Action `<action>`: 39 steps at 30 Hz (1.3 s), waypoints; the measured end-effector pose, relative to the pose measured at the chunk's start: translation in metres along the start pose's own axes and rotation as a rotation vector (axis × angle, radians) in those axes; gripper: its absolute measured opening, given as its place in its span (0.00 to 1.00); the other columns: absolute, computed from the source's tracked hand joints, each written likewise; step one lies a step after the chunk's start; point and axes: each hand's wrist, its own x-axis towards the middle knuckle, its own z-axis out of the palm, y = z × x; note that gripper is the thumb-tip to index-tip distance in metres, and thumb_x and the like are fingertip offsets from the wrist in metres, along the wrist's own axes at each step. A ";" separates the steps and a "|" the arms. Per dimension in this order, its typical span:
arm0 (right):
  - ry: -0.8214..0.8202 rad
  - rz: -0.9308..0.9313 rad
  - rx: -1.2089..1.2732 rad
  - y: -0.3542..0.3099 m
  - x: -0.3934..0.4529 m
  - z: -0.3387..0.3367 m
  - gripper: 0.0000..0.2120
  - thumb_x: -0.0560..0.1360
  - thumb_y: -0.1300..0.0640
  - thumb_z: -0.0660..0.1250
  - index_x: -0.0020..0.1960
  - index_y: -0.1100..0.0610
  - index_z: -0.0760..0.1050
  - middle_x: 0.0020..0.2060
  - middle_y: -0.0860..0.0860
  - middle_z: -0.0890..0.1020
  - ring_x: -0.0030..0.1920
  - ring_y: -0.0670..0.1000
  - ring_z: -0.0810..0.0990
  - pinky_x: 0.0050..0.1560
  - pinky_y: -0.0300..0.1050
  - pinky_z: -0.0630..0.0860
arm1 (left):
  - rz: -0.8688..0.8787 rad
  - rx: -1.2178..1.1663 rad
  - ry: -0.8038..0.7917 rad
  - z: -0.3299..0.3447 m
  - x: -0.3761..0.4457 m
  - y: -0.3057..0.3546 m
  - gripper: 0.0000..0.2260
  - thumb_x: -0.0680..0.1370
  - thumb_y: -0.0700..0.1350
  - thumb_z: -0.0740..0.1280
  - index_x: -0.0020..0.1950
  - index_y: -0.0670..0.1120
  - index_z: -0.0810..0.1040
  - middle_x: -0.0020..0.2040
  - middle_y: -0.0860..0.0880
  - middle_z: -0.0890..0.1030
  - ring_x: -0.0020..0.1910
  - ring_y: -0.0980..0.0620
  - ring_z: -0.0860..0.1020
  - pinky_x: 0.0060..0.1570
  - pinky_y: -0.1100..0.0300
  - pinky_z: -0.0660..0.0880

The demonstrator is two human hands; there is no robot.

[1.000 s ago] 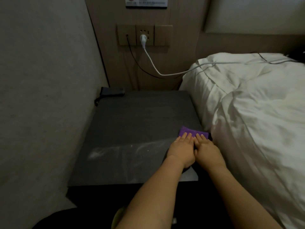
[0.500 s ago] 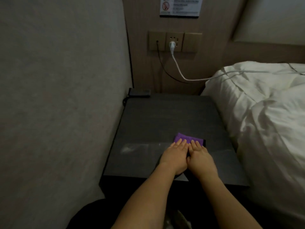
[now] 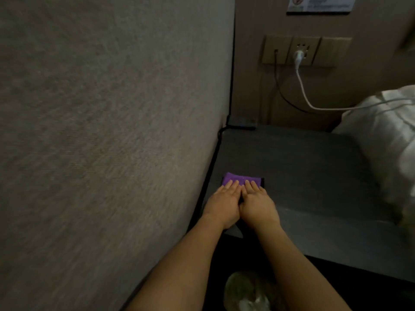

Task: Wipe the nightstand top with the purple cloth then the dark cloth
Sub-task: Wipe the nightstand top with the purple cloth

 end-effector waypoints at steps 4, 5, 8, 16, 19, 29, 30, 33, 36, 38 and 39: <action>-0.036 -0.059 0.008 -0.022 0.018 0.000 0.29 0.76 0.54 0.45 0.76 0.60 0.56 0.77 0.56 0.58 0.77 0.53 0.55 0.76 0.47 0.52 | -0.070 0.008 -0.003 -0.005 -0.005 -0.025 0.27 0.82 0.44 0.52 0.80 0.42 0.50 0.81 0.45 0.51 0.80 0.50 0.49 0.77 0.57 0.46; -0.045 -0.067 0.004 -0.027 0.019 -0.001 0.32 0.73 0.53 0.43 0.76 0.60 0.56 0.77 0.56 0.58 0.77 0.54 0.55 0.76 0.48 0.52 | -0.081 0.012 -0.007 -0.005 -0.006 -0.029 0.27 0.82 0.44 0.52 0.80 0.42 0.50 0.81 0.45 0.51 0.80 0.50 0.49 0.77 0.57 0.46; -0.062 -0.076 0.007 -0.030 0.021 -0.002 0.32 0.73 0.52 0.42 0.76 0.60 0.56 0.77 0.57 0.58 0.77 0.54 0.55 0.76 0.48 0.51 | -0.100 0.018 -0.015 -0.006 -0.008 -0.032 0.27 0.82 0.44 0.52 0.80 0.42 0.49 0.81 0.46 0.51 0.80 0.50 0.49 0.77 0.58 0.46; -0.084 -0.104 0.059 -0.034 0.009 0.002 0.26 0.79 0.56 0.51 0.76 0.60 0.54 0.77 0.56 0.56 0.78 0.53 0.53 0.77 0.48 0.50 | -0.140 0.004 -0.031 -0.007 -0.026 -0.025 0.28 0.81 0.44 0.53 0.80 0.42 0.48 0.81 0.45 0.49 0.80 0.49 0.47 0.78 0.57 0.46; -0.087 -0.109 0.069 -0.035 0.001 0.003 0.26 0.79 0.57 0.51 0.77 0.60 0.54 0.77 0.55 0.56 0.78 0.53 0.53 0.77 0.48 0.50 | -0.141 -0.005 -0.035 -0.007 -0.035 -0.022 0.28 0.81 0.43 0.53 0.80 0.42 0.48 0.81 0.45 0.49 0.80 0.50 0.47 0.77 0.57 0.45; -0.079 -0.086 0.079 -0.004 -0.032 -0.002 0.26 0.80 0.57 0.50 0.77 0.59 0.53 0.78 0.54 0.55 0.78 0.52 0.53 0.76 0.46 0.51 | -0.119 -0.068 -0.040 -0.003 -0.040 0.018 0.28 0.80 0.40 0.53 0.80 0.42 0.51 0.80 0.46 0.52 0.80 0.50 0.48 0.77 0.57 0.45; -0.080 -0.071 0.073 0.002 -0.037 -0.002 0.26 0.80 0.57 0.50 0.77 0.58 0.52 0.78 0.54 0.55 0.78 0.52 0.53 0.76 0.46 0.51 | -0.107 -0.079 -0.038 -0.002 -0.040 0.025 0.28 0.80 0.40 0.53 0.80 0.42 0.51 0.80 0.46 0.52 0.80 0.50 0.48 0.77 0.57 0.45; -0.087 -0.030 0.073 0.021 -0.051 -0.005 0.26 0.80 0.57 0.50 0.77 0.58 0.52 0.78 0.54 0.55 0.78 0.51 0.52 0.77 0.47 0.51 | -0.068 -0.093 -0.036 0.002 -0.037 0.049 0.28 0.79 0.40 0.54 0.79 0.41 0.52 0.80 0.45 0.52 0.80 0.50 0.48 0.77 0.58 0.44; -0.092 0.025 0.079 0.044 -0.062 -0.006 0.26 0.80 0.56 0.50 0.77 0.57 0.52 0.78 0.52 0.54 0.78 0.50 0.52 0.77 0.47 0.50 | -0.028 -0.098 -0.059 0.005 -0.032 0.072 0.28 0.80 0.40 0.53 0.80 0.42 0.51 0.80 0.45 0.52 0.80 0.50 0.48 0.77 0.57 0.45; -0.085 0.058 0.073 0.061 -0.070 -0.005 0.26 0.81 0.55 0.50 0.77 0.56 0.51 0.78 0.52 0.54 0.78 0.50 0.52 0.77 0.46 0.50 | 0.005 -0.095 -0.071 0.009 -0.027 0.088 0.28 0.80 0.41 0.53 0.79 0.41 0.51 0.80 0.45 0.51 0.80 0.50 0.48 0.78 0.57 0.44; -0.084 0.075 0.067 0.069 -0.074 -0.005 0.26 0.81 0.55 0.50 0.77 0.56 0.51 0.78 0.52 0.54 0.78 0.50 0.52 0.77 0.46 0.50 | 0.022 -0.089 -0.074 0.010 -0.025 0.097 0.28 0.80 0.41 0.53 0.79 0.41 0.51 0.80 0.45 0.51 0.80 0.49 0.48 0.78 0.57 0.44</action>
